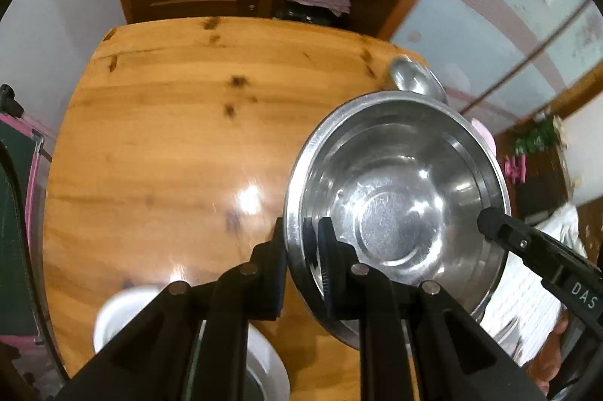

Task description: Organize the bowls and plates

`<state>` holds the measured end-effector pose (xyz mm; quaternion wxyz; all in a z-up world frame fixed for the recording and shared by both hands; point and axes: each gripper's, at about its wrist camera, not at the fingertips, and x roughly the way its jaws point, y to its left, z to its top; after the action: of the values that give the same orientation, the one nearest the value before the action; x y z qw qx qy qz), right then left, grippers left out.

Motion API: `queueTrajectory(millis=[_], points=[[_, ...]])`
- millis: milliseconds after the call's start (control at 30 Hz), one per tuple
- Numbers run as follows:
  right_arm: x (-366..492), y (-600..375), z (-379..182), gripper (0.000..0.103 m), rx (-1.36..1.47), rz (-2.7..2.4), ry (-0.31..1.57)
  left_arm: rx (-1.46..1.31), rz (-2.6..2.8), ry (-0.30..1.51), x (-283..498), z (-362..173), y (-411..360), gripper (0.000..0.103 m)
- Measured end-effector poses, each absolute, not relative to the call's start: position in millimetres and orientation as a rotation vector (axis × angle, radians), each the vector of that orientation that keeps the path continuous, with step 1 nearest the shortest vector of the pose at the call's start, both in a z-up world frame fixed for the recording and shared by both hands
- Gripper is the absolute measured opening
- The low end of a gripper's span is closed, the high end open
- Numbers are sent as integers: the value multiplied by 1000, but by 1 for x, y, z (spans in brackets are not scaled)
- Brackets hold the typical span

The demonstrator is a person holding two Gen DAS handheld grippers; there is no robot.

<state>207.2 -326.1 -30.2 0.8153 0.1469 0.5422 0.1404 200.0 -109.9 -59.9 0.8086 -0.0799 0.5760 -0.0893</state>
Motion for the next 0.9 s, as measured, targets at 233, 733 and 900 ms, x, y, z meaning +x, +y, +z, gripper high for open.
queueTrajectory(millis=[233,733,900], points=[[124,-356,-59,10,307,236,1189,-118,-231,1276,126,-79,-145,13],[52,-358,-96,10,235,180,1161,-53,-223,1307,67,-132,-163,16],[51,-358,-110,10,253,160,1165,-19,-216,1300,64,-141,-163,17]])
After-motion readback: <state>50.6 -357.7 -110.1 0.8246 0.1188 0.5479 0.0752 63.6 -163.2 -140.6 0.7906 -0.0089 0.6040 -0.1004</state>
